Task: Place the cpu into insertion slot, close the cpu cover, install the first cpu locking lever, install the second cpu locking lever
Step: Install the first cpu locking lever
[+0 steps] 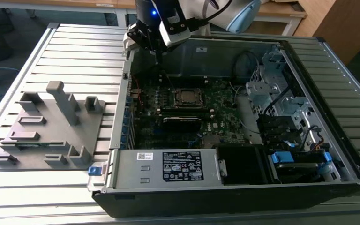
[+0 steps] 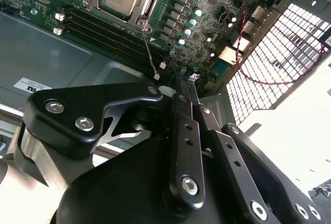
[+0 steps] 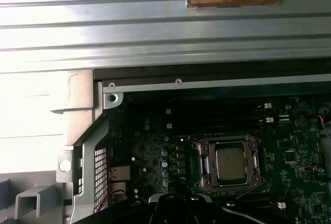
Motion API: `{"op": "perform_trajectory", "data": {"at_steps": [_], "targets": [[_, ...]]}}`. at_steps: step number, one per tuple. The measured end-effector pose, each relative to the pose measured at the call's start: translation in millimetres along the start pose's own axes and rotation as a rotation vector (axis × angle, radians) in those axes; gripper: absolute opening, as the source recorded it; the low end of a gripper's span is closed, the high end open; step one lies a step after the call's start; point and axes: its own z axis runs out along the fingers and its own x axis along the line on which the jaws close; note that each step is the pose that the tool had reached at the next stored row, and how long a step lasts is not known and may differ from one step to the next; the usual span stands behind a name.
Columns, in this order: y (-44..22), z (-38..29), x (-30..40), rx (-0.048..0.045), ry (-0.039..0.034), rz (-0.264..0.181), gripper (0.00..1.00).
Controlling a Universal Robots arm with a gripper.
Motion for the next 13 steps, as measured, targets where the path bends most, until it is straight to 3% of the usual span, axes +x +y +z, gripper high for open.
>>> {"op": "perform_trajectory", "data": {"at_steps": [6,13], "targets": [[0.0,0.2,0.0,0.0,0.0,0.0,0.11],[-1.1,6.9,0.3,0.0,0.0,0.0,0.11]]}}
